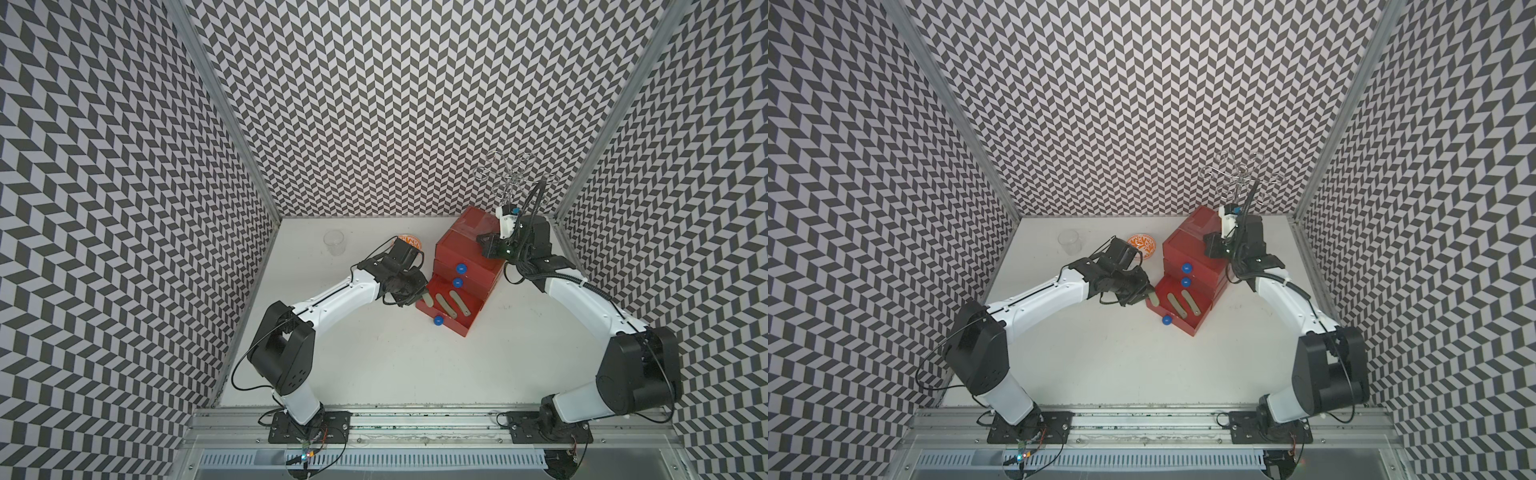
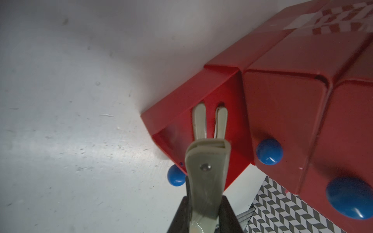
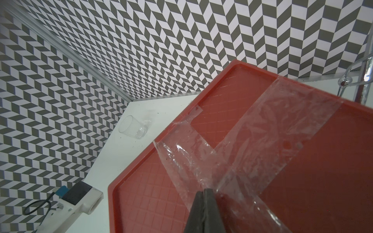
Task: Place the fruit knives into the drawer by color
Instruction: Place the fruit knife in the drawer.
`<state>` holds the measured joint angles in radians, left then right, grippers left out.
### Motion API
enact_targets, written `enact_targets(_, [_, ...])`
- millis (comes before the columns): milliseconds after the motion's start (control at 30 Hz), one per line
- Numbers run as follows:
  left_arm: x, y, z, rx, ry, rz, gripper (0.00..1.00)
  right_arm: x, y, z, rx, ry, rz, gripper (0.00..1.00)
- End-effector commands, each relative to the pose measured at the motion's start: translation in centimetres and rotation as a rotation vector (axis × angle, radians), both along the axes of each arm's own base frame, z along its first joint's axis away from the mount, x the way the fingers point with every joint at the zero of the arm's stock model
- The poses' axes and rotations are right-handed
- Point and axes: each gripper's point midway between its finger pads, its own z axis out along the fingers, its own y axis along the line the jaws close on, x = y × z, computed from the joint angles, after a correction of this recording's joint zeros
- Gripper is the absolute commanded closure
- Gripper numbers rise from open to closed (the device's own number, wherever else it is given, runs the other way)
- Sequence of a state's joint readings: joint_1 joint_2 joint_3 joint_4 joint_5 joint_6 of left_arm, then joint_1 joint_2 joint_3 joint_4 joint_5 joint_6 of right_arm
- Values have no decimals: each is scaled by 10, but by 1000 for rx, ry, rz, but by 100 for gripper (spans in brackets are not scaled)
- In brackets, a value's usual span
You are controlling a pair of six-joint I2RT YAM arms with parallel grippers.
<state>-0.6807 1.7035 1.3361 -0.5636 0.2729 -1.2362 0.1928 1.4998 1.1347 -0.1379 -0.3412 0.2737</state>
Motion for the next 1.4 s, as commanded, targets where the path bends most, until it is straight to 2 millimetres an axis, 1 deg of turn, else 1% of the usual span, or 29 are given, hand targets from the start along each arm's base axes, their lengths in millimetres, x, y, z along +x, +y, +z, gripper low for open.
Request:
enact_targets(0, [11, -24, 13, -60, -40, -12, 77, -60, -21, -129, -126, 487, -42, 97])
enact_targets(133, [17, -38, 10, -63, -52, -17, 77, -60, -22, -129, -129, 489, -44, 97])
enact_targets(267, [20, -52, 1, -66, -47, -24, 77, -61, -22, -130, -134, 492, -44, 97])
enact_targets(400, [18, -64, -11, -64, -41, -41, 77, -62, -22, -133, -138, 501, -43, 97])
enact_targets(600, [18, -75, -31, -45, -25, -64, 77, -63, -24, -132, -144, 500, -49, 97])
enact_targets(833, [14, -81, -53, -11, 1, -82, 77, -63, -24, -134, -144, 505, -48, 96])
enact_targets(1133, [12, -87, -66, -3, 17, -93, 75, -64, -23, -137, -139, 511, -47, 96])
enact_targets(1233, [11, -86, -69, 4, 20, -95, 72, -64, -23, -136, -139, 508, -46, 96])
enact_targets(1367, [11, -86, -70, 10, 19, -96, 64, -64, -23, -136, -138, 507, -47, 96])
